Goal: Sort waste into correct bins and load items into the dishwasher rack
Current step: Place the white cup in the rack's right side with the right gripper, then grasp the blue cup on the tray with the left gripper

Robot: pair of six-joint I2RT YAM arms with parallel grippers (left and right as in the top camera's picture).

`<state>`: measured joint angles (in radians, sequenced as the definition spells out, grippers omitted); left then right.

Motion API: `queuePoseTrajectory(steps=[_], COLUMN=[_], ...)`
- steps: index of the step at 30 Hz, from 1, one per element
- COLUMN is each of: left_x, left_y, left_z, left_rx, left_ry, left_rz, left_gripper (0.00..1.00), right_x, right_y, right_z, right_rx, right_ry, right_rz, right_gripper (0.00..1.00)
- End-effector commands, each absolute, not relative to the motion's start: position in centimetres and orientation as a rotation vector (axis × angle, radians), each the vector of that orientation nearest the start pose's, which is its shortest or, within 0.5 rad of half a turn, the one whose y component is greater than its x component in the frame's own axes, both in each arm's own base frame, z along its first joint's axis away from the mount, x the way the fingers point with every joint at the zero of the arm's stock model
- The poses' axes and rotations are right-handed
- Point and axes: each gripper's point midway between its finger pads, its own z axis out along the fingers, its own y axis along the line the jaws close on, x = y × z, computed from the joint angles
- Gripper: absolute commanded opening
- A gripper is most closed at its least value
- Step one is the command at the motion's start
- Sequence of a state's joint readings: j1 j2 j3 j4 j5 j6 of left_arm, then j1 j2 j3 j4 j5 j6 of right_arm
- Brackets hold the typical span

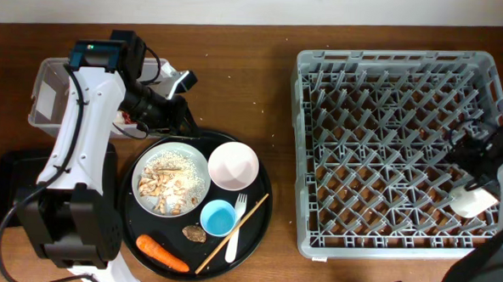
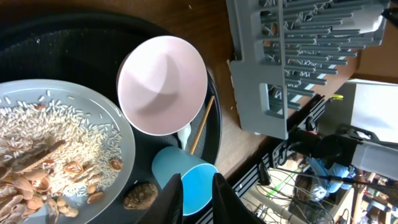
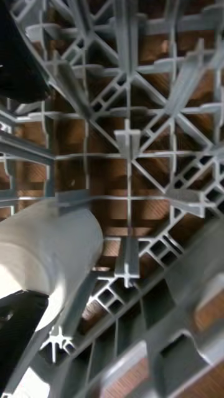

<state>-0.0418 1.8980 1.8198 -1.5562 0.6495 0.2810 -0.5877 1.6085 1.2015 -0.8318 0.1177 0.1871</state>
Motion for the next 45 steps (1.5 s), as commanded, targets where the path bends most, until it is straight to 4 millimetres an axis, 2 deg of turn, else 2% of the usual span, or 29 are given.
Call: queuePoseTrajectory(steps=[1, 4, 5, 6, 7, 9, 11, 12, 15, 16, 17, 19, 21, 22, 24, 25, 26, 28, 29, 31, 33, 37, 38, 44, 45], left_x=[33.5, 33.6, 33.6, 33.6, 33.6, 33.5, 33.2, 32.6, 30.5, 29.8, 29.4, 28.1, 26.5, 25.4, 24.5, 24.0, 23.4, 23.0, 22.7, 22.2, 22.0, 22.5, 22.5, 21.3, 21.2], left_y=[-11.7, -11.7, -11.5, -11.4, -11.3, -11.4, -11.9, -11.9, -9.3, -8.2, -8.3, -9.2, -8.4, -8.2, -8.1, -8.0, -8.0, -8.3, -8.9, -9.9, -10.1, -10.4, -11.3, -13.1, -13.3], left_z=[20.0, 20.0, 19.9, 19.8, 19.8, 19.8, 19.8, 19.3, 17.5, 17.2, 17.3, 17.8, 18.0, 18.0, 17.7, 17.5, 16.9, 15.5, 14.0, 12.1, 10.5, 9.1, 8.7, 6.9, 6.7], left_rx=[0.454, 0.454, 0.456, 0.457, 0.457, 0.460, 0.485, 0.465, 0.304, 0.213, 0.184, 0.198, 0.118, 0.098, 0.071, 0.065, 0.047, 0.047, 0.053, 0.059, 0.055, 0.052, 0.071, 0.163, 0.177], left_ry=[2.910, 2.909, 2.914, 2.921, 2.924, 2.925, 2.931, 2.993, 3.242, 3.306, 3.315, 3.299, 3.227, 3.169, 3.084, 3.017, 2.957, 2.935, 2.954, 2.998, 3.056, 3.098, 3.117, 3.204, 3.211], left_rz=[-0.987, -0.985, -0.968, -0.952, -0.950, -0.949, -0.950, -0.896, -0.503, -0.315, -0.240, -0.218, -0.078, -0.072, -0.107, -0.144, -0.177, -0.220, -0.273, -0.350, -0.353, -0.359, -0.433, -0.452, -0.448], left_gripper=[0.16, 0.16, 0.17, 0.16, 0.16, 0.17, 0.17, 0.17, 0.18, 0.17, 0.17, 0.17, 0.18, 0.17, 0.21, 0.30, 0.45, 0.48, 0.49, 0.50, 0.50, 0.50, 0.49, 0.48, 0.39], right_x=[28.9, 30.1, 30.5, 30.7, 30.9, 30.1, 27.9, 26.7, 24.8, 24.0, 23.0, 21.8, 21.0, 20.7, 20.1, 19.7, 19.3, 19.4, 19.6, 19.5, 19.6, 19.7, 19.8, 19.7, 19.7], right_y=[-21.0, -19.7, -18.2, -17.0, -15.2, -9.1, -5.5, -3.5, -0.9, -0.8, -0.9, -0.9, -1.3, -1.2, -1.2, -1.1, -1.0, -0.2, 1.2, 1.2, -0.9, -0.9, -0.9, -0.9, -0.9], right_z=[9.3, 12.9, 15.4, 16.9, 18.8, 22.7, 23.2, 23.2, 23.0, 22.5, 22.0, 21.6, 22.0, 22.4, 22.5, 22.3, 21.4, 20.0, 19.4, 18.4, 17.0, 15.4, 15.2, 15.2, 15.2], right_rx=[1.149, 1.094, 1.009, 0.940, 0.839, 0.551, 0.424, 0.350, 0.229, 0.245, 0.274, 0.301, 0.364, 0.366, 0.389, 0.394, 0.389, 0.376, 0.354, 0.370, 0.511, 0.529, 0.532, 0.533, 0.533], right_ry=[2.613, 2.556, 2.537, 2.527, 2.507, 2.463, 2.540, 2.590, 2.685, 2.736, 2.794, 2.842, 2.802, 2.760, 2.704, 2.668, 2.647, 2.652, 2.664, 2.703, 2.756, 2.849, 2.858, 2.863, 2.863], right_rz=[-0.185, -0.064, 0.037, 0.105, 0.204, 0.488, 0.544, 0.567, 0.509, 0.446, 0.369, 0.292, 0.211, 0.204, 0.199, 0.198, 0.196, 0.260, 0.380, 0.384, 0.240, 0.248, 0.249, 0.249, 0.249], right_gripper=[0.98, 0.98, 0.98, 0.98, 0.99, 0.98, 0.98, 0.99, 0.98, 0.98, 0.98, 0.98, 0.98, 0.98, 0.98, 0.99, 0.98, 0.98, 0.99, 0.98, 0.99, 0.98, 0.98, 0.98, 0.98])
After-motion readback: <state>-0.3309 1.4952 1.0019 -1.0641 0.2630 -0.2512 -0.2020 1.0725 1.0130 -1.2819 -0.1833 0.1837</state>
